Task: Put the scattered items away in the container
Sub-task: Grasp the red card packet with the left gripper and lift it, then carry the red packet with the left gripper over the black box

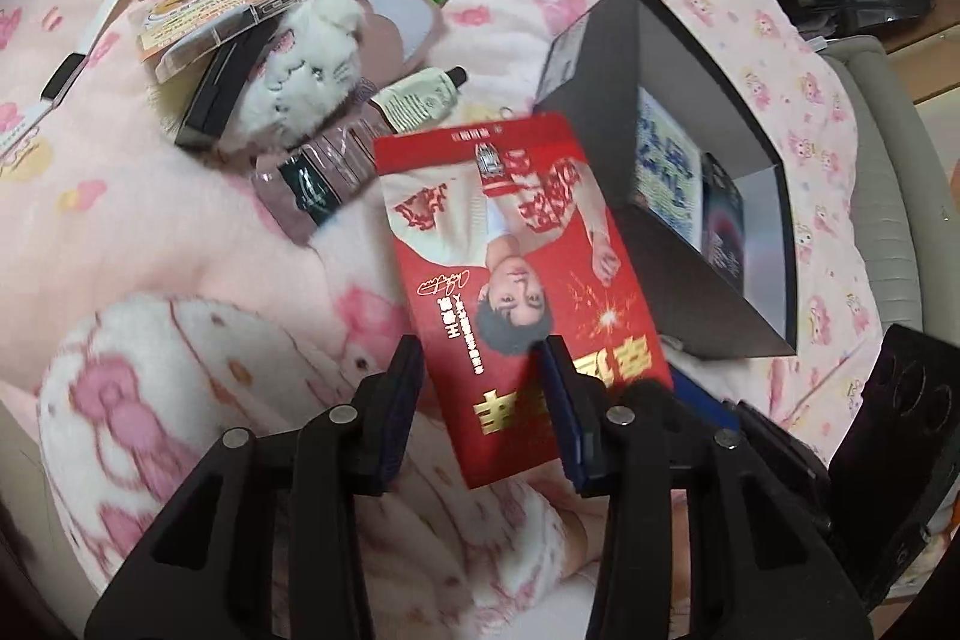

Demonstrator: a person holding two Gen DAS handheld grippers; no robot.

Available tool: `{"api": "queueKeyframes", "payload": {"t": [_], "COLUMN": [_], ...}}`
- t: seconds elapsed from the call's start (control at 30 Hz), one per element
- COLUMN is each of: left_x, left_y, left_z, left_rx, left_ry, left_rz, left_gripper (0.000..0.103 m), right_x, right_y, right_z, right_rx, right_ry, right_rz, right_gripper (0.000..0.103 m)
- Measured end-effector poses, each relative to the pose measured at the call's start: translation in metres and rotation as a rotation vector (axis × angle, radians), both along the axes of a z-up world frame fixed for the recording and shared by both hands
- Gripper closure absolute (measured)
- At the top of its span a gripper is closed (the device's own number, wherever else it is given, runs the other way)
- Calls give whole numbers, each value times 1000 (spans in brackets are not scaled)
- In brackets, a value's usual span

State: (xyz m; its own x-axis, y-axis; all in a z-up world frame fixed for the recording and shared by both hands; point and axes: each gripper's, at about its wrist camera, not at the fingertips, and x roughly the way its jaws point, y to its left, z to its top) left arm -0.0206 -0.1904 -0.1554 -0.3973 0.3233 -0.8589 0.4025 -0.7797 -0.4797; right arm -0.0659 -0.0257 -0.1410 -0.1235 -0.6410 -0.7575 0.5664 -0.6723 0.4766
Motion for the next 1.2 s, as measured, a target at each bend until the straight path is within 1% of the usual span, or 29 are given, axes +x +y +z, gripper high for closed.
{"api": "queueKeyframes", "payload": {"t": [0.1, 0.17, 0.23, 0.27, 0.33, 0.4, 0.5, 0.6, 0.67, 0.7, 0.73, 0.8, 0.83, 0.9, 0.93, 1.03, 1.13, 1.2], "left_x": [8, 9, 11, 11, 11, 7, -2, -13, -21, -25, -28, -34, -35, -38, -38, -40, -45, -49], "left_y": [8, 19, 33, 40, 55, 71, 99, 122, 133, 138, 140, 143, 144, 144, 142, 136, 131, 129], "left_z": [12, 17, 24, 25, 23, 17, 9, -6, -14, -18, -21, -27, -29, -30, -32, -39, -46, -52], "left_rx": [19, 7, -12, -10, 7, 34, 30, 39, 14, 3, 11, 25, 9, -35, -38, -6, 21, 53], "left_ry": [19, 28, 31, 29, 25, 15, 4, -19, -32, -42, -49, -68, -71, -73, -78, -85, -79, -72], "left_rz": [-13, -36, -70, -87, -120, -151, -201, -243, -269, -276, -284, -296, -297, -293, -289, -275, -267, -259], "left_gripper": [65, 65, 66, 66, 66, 66, 66, 67, 67, 67, 68, 68, 68, 68, 68, 68, 65, 63], "right_x": [-2, 2, 5, 4, 3, 1, 3, 1, -1, 0, 2, 5, 6, 6, 4, -3, -11, -15], "right_y": [8, 20, 37, 41, 57, 74, 101, 124, 136, 140, 141, 142, 143, 143, 143, 148, 153, 153], "right_z": [10, 17, 20, 18, 16, 15, 12, 0, -13, -19, -28, -39, -44, -45, -43, -37, -31, -33], "right_rx": [-10, -13, -24, -32, -53, -45, -28, -3, 31, 40, 49, 45, 39, 60, 79, 83, 118, 130], "right_ry": [31, 43, 22, 4, -16, -10, -10, -33, -68, -91, -122, -166, -187, -175, -152, -115, -57, -48], "right_rz": [-10, -8, -7, -12, -37, -61, -103, -155, -182, -180, -168, -166, -165, -177, -186, -220, -266, -280], "right_gripper": [85, 85, 85, 85, 86, 86, 86, 85, 85, 85, 85, 85, 85, 85, 85, 85, 85, 85]}}
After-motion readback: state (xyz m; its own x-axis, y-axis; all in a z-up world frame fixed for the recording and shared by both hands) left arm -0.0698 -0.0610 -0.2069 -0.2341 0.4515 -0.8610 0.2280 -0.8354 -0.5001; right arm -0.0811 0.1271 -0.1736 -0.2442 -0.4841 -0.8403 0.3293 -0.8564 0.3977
